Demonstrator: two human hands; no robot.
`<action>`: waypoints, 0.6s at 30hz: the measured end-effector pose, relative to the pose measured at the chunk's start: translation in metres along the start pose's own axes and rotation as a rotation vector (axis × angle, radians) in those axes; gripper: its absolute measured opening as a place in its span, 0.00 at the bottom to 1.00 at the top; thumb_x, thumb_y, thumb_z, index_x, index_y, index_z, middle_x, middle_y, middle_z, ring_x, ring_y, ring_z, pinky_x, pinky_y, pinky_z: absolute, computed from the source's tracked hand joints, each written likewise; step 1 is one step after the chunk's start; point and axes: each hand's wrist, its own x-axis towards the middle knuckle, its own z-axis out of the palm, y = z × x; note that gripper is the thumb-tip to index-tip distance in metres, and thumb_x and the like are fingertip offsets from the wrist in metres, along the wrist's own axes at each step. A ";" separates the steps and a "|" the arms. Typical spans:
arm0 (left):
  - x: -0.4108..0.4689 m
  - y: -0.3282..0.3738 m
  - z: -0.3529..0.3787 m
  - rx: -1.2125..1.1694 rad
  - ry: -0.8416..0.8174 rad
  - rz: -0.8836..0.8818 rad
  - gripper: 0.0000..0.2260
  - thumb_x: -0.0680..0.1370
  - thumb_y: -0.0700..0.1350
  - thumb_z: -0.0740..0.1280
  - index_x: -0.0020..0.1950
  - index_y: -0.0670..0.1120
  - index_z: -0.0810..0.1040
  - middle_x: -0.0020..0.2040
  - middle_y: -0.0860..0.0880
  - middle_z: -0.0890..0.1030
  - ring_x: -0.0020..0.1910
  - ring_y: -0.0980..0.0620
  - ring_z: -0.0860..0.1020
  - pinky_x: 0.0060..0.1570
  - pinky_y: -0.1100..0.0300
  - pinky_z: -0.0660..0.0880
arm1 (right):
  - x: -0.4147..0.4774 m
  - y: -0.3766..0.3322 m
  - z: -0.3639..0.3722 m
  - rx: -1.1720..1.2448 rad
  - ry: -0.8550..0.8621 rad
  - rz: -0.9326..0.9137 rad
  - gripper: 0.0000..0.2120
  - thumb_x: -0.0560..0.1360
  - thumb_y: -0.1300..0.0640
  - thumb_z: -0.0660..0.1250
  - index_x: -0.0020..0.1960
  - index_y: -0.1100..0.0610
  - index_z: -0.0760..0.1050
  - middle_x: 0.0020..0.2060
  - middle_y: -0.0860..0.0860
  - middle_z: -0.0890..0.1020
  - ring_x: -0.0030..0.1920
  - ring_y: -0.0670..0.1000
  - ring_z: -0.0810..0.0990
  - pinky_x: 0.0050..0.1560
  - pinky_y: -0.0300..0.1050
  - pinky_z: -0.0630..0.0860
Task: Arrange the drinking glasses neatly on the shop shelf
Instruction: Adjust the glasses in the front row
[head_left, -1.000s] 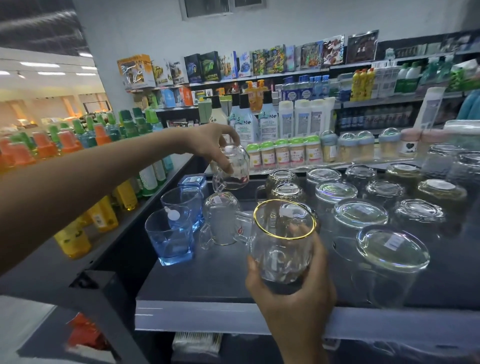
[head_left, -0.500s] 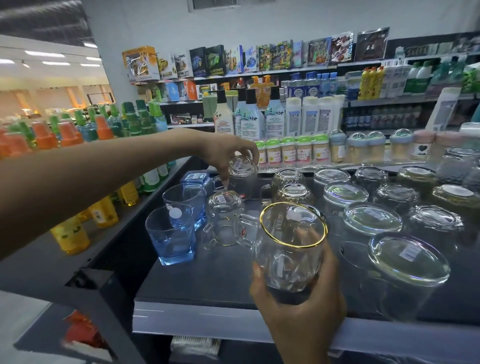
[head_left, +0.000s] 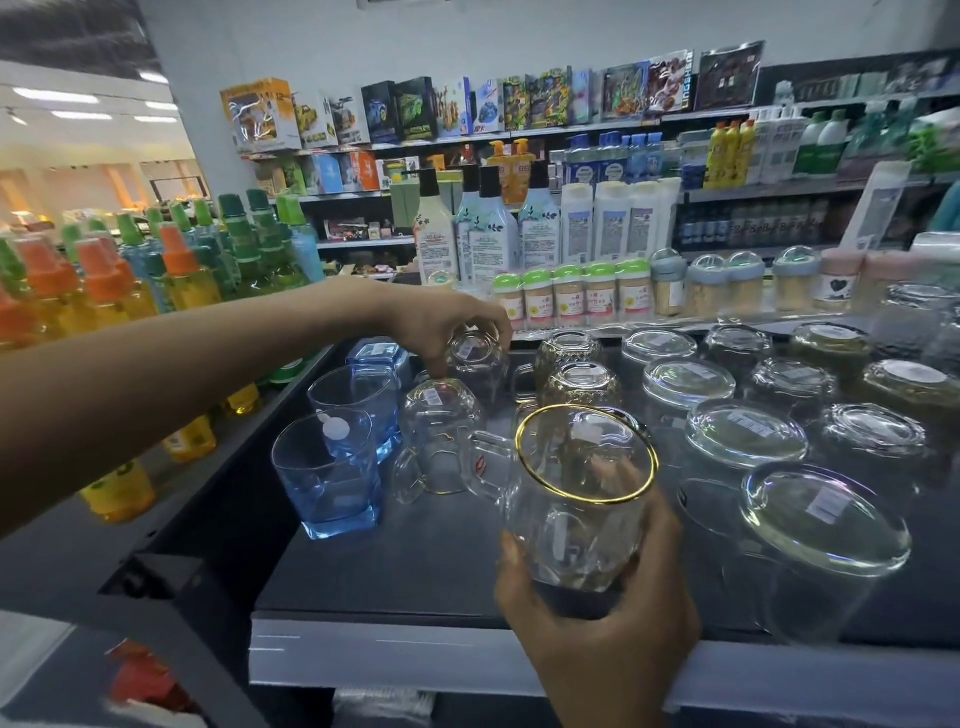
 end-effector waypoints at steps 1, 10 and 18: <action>0.000 0.002 0.002 -0.005 0.013 -0.016 0.34 0.67 0.33 0.79 0.67 0.58 0.75 0.61 0.61 0.78 0.59 0.55 0.80 0.53 0.62 0.80 | 0.000 -0.001 0.000 -0.004 -0.001 -0.001 0.44 0.59 0.36 0.78 0.69 0.58 0.76 0.57 0.51 0.85 0.53 0.53 0.86 0.48 0.55 0.84; -0.005 -0.001 0.017 -0.039 -0.041 -0.030 0.35 0.67 0.36 0.76 0.69 0.60 0.73 0.68 0.55 0.76 0.69 0.49 0.74 0.70 0.39 0.72 | 0.001 0.000 -0.001 -0.044 -0.010 -0.039 0.44 0.62 0.37 0.77 0.69 0.61 0.74 0.58 0.53 0.84 0.55 0.54 0.85 0.49 0.55 0.84; -0.015 0.005 0.008 -0.119 0.061 -0.234 0.31 0.76 0.42 0.75 0.77 0.51 0.70 0.70 0.45 0.76 0.64 0.47 0.77 0.61 0.55 0.74 | 0.000 0.000 0.000 -0.059 -0.020 -0.037 0.44 0.61 0.36 0.77 0.69 0.60 0.75 0.56 0.53 0.85 0.53 0.56 0.86 0.48 0.56 0.84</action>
